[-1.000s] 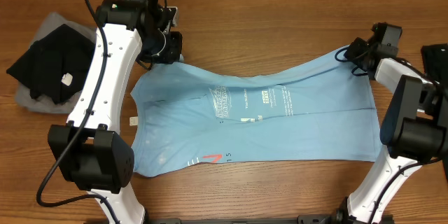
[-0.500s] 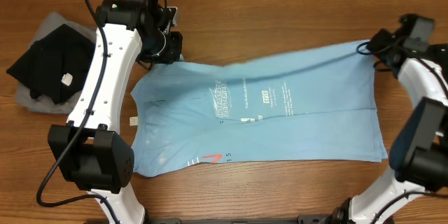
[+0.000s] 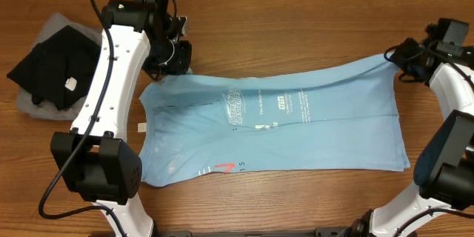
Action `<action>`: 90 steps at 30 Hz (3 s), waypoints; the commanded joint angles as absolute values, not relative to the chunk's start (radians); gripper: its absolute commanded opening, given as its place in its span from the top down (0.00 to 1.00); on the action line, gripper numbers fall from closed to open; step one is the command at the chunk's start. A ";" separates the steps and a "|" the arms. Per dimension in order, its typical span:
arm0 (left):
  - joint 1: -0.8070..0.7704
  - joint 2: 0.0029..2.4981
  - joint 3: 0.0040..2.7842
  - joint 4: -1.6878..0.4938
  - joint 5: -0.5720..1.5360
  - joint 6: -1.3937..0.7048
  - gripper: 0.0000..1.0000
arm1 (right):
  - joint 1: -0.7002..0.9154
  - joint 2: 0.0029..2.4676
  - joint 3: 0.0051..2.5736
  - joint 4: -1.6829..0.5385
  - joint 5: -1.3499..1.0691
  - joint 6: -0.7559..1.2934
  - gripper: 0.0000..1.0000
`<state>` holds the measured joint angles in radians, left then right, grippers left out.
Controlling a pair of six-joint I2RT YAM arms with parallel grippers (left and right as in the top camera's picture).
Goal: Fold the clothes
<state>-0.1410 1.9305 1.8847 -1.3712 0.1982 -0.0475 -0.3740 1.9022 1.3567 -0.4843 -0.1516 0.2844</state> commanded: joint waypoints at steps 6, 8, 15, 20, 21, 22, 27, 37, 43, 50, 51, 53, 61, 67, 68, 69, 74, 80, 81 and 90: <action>-0.113 1.906 1.888 -1.439 0.147 -0.022 0.96 | -0.438 1.844 1.377 -0.618 -0.159 0.319 0.96; -0.101 1.906 1.888 -1.451 0.148 -0.022 0.96 | -0.458 1.833 1.377 -0.652 -0.159 0.332 0.96; -0.091 1.906 1.888 -1.495 0.146 0.005 0.96 | -0.522 1.818 1.377 -0.758 -0.187 0.368 0.96; -0.091 1.906 1.888 -1.512 0.119 0.009 0.96 | -0.525 1.818 1.377 -0.809 -0.184 0.367 0.96; -0.091 1.906 1.888 -1.515 0.114 0.009 0.96 | -0.525 1.818 1.377 -0.815 -0.184 0.367 0.96; -0.091 1.906 1.888 -1.520 0.101 0.008 0.95 | -0.525 1.818 1.377 -0.822 -0.184 0.367 0.96; -0.091 1.906 1.887 -1.539 0.071 0.008 0.94 | -0.525 1.818 1.377 -0.889 -0.139 0.367 0.96; -0.092 1.906 1.886 -1.575 0.072 0.008 0.86 | -0.525 1.818 1.377 -0.955 -0.097 0.367 0.96; -0.092 1.907 1.886 -1.596 0.071 0.008 0.78 | -0.525 1.818 1.377 -1.001 -0.086 0.367 0.96; -0.092 1.907 1.886 -1.573 0.125 0.004 0.56 | -0.525 1.818 1.377 -1.058 -0.038 0.367 0.62; -0.092 1.907 1.886 -1.572 0.134 0.004 0.54 | -0.525 1.818 1.377 -1.067 -0.013 0.367 0.46; -0.092 1.907 1.886 -1.571 0.154 0.004 0.51 | -0.529 1.818 1.377 -1.079 0.018 0.368 0.39; -0.092 1.907 1.886 -1.562 0.246 0.004 0.40 | -0.571 1.818 1.377 -1.065 -0.286 0.290 0.35; -0.113 1.909 1.815 -1.466 0.262 0.003 0.44 | -0.570 1.816 1.377 -1.062 -0.563 0.151 0.40; -0.121 1.909 1.790 -1.437 0.263 -0.003 0.44 | -0.571 1.813 1.377 -1.065 -0.579 0.150 0.40; -0.130 1.909 1.757 -1.395 0.263 -0.017 0.44 | -0.572 1.808 1.377 -1.069 -0.593 0.148 0.42; -0.146 1.909 1.593 -1.145 0.226 -0.026 0.53 | -0.572 1.713 1.377 -1.087 -0.643 0.149 0.44; -0.144 1.909 1.477 -1.005 0.113 -0.026 0.57 | -0.549 1.588 1.377 -1.098 -0.664 0.150 0.43; -0.144 1.909 1.456 -0.977 0.107 -0.026 0.57 | -0.545 1.572 1.377 -1.098 -0.664 0.155 0.43; -0.144 1.909 1.288 -0.743 0.092 -0.027 0.59 | -0.516 1.539 1.377 -1.110 -0.664 0.160 0.43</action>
<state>-0.1463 1.9282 1.3201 -0.7704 0.1150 -0.0227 -0.5270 1.5467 1.3579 -1.1091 -0.6502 0.1635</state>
